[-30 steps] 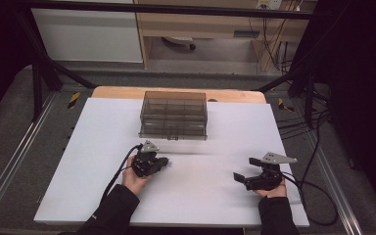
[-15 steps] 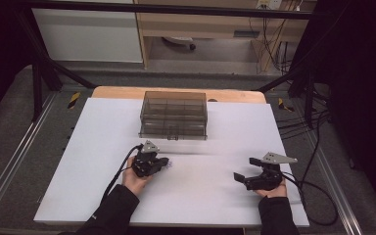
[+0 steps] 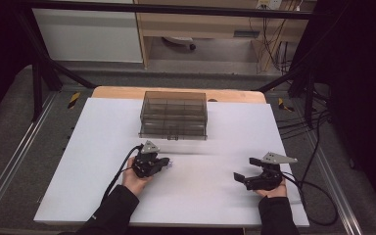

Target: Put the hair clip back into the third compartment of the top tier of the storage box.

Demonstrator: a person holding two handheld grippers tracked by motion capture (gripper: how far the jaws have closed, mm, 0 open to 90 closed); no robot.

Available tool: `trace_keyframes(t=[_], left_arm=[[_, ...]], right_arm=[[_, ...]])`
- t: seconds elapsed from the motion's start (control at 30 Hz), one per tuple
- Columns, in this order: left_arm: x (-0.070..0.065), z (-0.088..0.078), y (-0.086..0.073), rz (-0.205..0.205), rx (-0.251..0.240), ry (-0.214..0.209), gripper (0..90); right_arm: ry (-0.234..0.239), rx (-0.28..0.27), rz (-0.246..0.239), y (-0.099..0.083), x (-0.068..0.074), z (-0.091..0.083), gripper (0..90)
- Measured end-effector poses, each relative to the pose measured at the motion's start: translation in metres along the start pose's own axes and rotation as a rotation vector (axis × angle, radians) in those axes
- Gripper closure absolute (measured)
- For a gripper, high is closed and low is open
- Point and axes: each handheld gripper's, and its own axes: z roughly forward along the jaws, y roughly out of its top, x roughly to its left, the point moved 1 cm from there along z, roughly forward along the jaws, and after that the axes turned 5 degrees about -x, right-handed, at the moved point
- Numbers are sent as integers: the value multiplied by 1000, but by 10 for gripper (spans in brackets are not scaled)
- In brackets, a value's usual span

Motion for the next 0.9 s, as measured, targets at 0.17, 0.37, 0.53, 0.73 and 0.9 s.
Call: trace_keyframes(t=[0.17,0.37,0.53,0.73,0.9], left_arm=[[-3,-1,1,16,-10,-1,900],[-4,-3,2,22,-17,-3,900],[-5,-5,4,23,-19,-4,900],[-8,-5,4,33,-15,-11,900],[-9,-7,4,41,-11,-7,900]], right_arm=[[0,-2,0,0,0,0,3],[-1,-2,-4,0,0,0,3],[-1,-2,-3,0,0,0,3],[0,-2,1,0,0,0,4],[0,-1,2,0,0,0,3]])
